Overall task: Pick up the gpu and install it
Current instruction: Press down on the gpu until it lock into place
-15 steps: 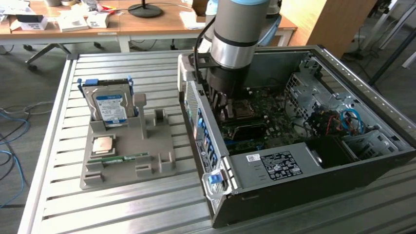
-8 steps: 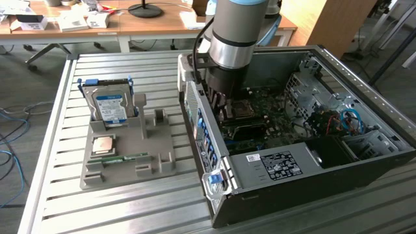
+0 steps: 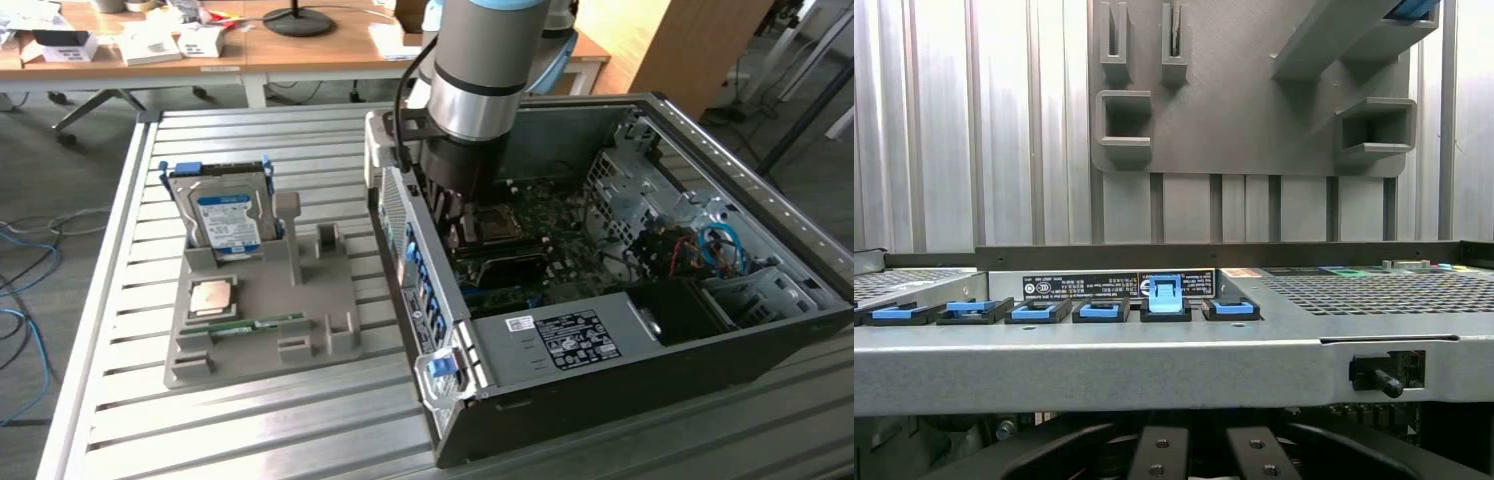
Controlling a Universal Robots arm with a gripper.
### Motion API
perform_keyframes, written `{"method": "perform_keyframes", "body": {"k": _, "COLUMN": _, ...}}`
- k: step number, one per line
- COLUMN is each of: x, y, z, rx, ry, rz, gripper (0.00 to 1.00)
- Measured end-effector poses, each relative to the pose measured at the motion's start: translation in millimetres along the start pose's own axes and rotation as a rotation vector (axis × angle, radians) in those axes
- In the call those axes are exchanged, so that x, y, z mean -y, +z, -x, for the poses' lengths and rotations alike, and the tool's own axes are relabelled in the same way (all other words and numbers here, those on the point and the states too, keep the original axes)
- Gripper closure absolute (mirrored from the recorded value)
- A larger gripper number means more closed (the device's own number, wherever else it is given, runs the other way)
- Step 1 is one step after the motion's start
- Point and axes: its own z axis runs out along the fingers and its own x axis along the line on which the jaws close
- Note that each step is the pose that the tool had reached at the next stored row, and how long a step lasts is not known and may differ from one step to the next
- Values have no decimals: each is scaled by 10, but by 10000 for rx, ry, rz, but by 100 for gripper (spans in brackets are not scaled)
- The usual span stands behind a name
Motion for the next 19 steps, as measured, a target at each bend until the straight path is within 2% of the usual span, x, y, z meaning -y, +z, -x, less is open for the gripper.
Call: {"method": "perform_keyframes", "body": {"k": 19, "x": -6, "y": -1, "z": 2, "rx": 0, "ry": 3, "rz": 3, "gripper": 89}}
